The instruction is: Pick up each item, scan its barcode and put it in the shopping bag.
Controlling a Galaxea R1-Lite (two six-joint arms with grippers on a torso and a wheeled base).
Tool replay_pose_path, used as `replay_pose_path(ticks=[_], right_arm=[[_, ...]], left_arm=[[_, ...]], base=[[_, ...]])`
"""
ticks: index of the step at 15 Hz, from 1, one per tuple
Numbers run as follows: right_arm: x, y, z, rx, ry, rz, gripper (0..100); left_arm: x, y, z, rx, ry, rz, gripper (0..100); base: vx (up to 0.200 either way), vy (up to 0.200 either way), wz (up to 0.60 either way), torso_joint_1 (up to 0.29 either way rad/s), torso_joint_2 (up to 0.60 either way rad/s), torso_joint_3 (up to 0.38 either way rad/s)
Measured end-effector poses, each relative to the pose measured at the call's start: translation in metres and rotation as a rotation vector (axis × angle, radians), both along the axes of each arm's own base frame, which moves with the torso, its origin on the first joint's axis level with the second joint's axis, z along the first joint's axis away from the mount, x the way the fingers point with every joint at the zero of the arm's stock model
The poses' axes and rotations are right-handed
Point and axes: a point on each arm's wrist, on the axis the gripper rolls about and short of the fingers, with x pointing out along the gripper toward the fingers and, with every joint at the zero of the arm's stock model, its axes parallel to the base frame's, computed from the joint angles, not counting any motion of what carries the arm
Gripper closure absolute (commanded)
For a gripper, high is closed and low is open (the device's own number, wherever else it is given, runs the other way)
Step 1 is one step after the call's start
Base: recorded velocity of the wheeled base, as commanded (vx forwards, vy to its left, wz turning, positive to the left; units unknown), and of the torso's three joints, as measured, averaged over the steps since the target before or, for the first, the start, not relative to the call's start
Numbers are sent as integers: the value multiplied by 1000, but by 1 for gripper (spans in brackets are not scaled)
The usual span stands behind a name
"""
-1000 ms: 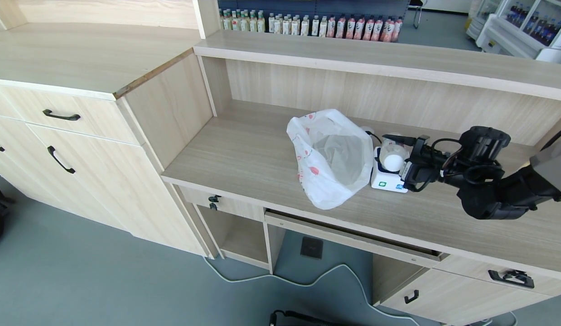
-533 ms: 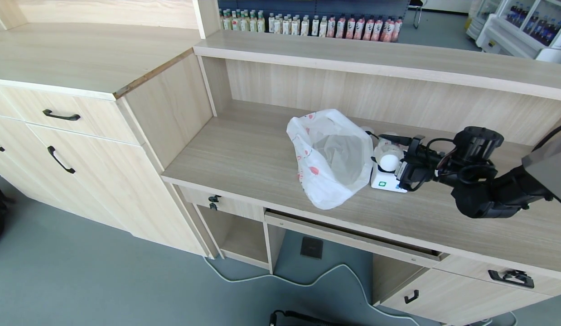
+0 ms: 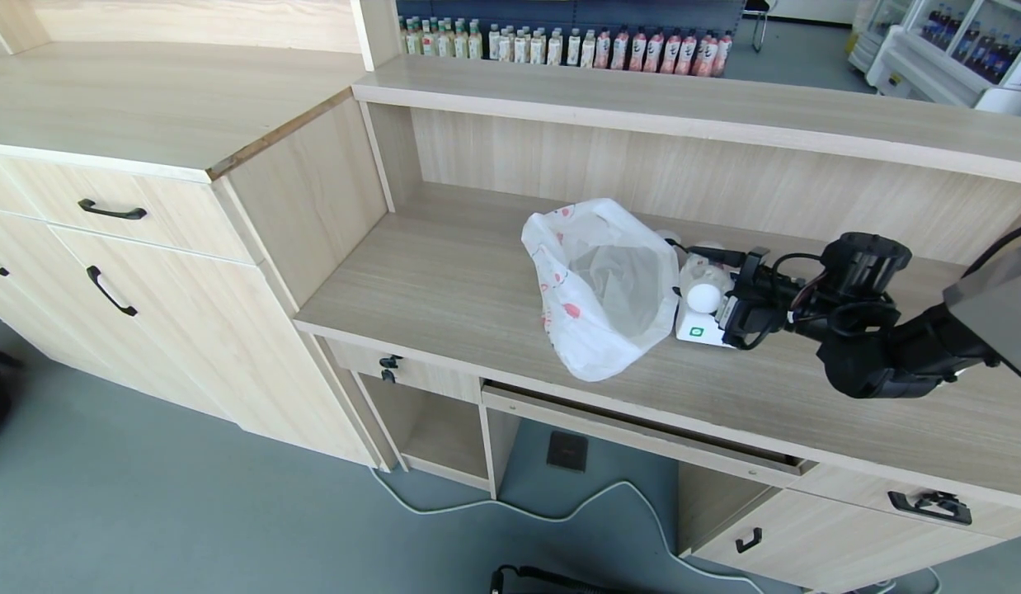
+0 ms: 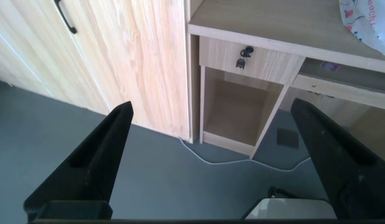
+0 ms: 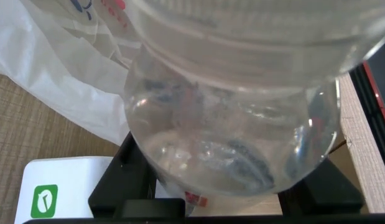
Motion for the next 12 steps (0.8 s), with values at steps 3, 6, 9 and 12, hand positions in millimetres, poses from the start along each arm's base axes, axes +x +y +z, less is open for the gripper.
replay_pose_path(ticks=[3, 6, 9, 12], right_arm=[[-2, 0, 7, 44, 35, 5, 100], [-24, -5, 41, 151, 91, 4, 100], [-66, -36, 78, 312, 234, -82, 100], [-116, -83, 92, 479, 505, -349, 100]], left_arm=[[0, 0, 0, 0, 0, 0, 0], [0, 0, 0, 0, 0, -1, 0], [0, 0, 0, 0, 1, 0, 0], [0, 0, 0, 0, 0, 0, 0]], base=[[0, 0, 0, 0, 0, 0], [0, 0, 0, 0, 0, 0], [0, 0, 0, 0, 0, 0], [0, 0, 0, 0, 0, 0]])
